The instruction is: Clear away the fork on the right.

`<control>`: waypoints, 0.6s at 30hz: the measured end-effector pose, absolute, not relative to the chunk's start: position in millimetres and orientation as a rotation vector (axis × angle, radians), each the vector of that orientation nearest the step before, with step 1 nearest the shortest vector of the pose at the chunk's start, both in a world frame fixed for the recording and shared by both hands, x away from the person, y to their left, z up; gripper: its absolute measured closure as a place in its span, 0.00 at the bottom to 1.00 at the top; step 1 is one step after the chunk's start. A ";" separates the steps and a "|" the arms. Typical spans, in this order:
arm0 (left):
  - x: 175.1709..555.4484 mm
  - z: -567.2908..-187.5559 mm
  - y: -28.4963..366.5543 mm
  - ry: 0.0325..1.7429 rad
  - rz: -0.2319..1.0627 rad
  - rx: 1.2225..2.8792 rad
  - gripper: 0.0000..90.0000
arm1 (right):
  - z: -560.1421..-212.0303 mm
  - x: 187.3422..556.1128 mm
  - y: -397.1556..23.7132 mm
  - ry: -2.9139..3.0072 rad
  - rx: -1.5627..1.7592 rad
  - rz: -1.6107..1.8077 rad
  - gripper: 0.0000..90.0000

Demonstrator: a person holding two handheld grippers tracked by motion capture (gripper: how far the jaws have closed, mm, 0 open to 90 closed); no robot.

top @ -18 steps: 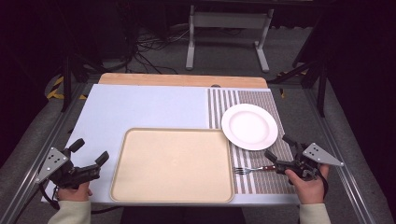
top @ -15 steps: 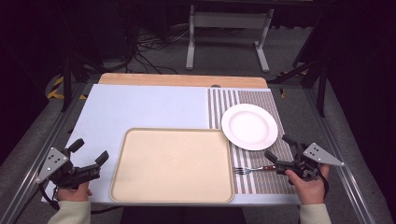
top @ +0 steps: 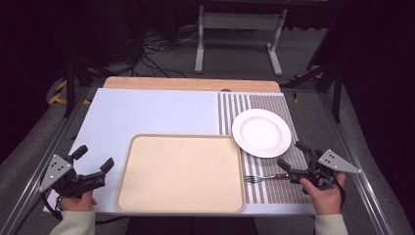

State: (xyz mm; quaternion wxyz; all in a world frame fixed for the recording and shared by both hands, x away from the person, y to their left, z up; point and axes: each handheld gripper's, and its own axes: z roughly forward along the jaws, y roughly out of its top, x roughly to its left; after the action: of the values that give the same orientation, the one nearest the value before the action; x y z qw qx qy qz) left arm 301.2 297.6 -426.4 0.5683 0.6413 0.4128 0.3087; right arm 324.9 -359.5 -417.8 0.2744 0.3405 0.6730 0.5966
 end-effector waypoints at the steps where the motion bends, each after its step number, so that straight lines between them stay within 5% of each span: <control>1: 301.0 -426.5 297.2 0.974 0.723 1.511 0.01 | -416.8 325.8 -359.4 1.814 0.914 1.597 0.04; 18: 301.0 -426.4 298.7 0.977 0.720 1.508 0.01 | -374.4 351.3 -337.1 1.954 0.832 1.606 0.03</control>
State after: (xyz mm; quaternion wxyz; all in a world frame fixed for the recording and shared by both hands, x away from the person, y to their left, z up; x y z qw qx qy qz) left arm 301.0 298.7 -426.4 0.5670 0.6418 0.4155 0.3065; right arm 351.3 -337.1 -374.4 0.2372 0.3036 0.7130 0.5858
